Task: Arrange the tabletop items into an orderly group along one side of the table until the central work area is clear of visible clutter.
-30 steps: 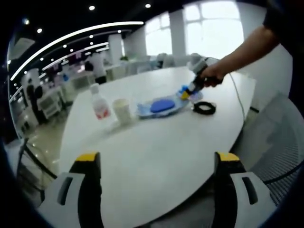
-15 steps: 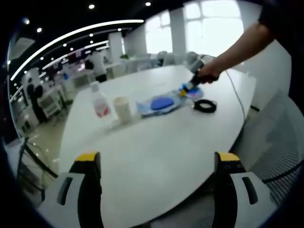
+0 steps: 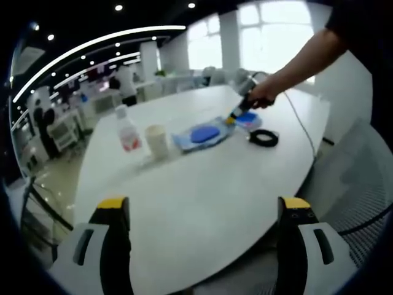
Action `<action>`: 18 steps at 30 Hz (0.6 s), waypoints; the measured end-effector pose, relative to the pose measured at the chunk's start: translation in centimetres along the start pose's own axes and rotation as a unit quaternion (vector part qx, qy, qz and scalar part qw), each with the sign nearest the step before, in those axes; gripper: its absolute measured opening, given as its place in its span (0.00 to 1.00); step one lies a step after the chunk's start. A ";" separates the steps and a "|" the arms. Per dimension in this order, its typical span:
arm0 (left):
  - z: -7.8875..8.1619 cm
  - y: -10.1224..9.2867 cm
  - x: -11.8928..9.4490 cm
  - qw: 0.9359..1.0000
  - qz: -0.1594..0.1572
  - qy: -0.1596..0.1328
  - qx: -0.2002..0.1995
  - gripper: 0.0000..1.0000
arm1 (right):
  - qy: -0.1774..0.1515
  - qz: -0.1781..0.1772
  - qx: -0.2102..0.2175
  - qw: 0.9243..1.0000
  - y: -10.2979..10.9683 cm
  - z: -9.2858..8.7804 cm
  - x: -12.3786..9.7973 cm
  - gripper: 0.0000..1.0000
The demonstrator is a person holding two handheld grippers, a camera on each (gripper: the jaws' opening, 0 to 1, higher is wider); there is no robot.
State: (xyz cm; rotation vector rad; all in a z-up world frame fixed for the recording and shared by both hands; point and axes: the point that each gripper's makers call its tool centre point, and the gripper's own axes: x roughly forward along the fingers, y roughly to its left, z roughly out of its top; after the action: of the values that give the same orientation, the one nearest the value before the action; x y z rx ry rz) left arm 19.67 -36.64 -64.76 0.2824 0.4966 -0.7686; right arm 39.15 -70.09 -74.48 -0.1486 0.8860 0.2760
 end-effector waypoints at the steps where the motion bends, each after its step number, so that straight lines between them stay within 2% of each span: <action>1: 0.0 0.0 0.0 1.000 0.000 0.001 0.000 0.97 | -0.002 0.003 0.004 1.000 0.1 0.1 0.1 0.01; 5: -0.1 0.1 0.0 1.000 0.001 0.002 0.000 0.97 | -0.004 0.003 0.002 1.000 1.3 0.2 -0.4 0.02; 12: -0.1 0.0 0.1 1.000 -0.001 0.002 0.001 0.97 | -0.001 -0.010 0.027 1.000 1.7 -0.1 -1.4 0.05; 18: -0.1 0.1 0.0 1.000 0.001 0.001 0.003 0.97 | -0.023 -0.019 0.048 0.998 3.3 0.3 -4.9 0.16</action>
State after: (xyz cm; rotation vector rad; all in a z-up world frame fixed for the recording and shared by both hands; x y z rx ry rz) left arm 19.71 -36.59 -64.83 0.2904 0.4961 -0.7675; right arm 35.46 -67.77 -70.46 -0.0703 0.8485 0.1999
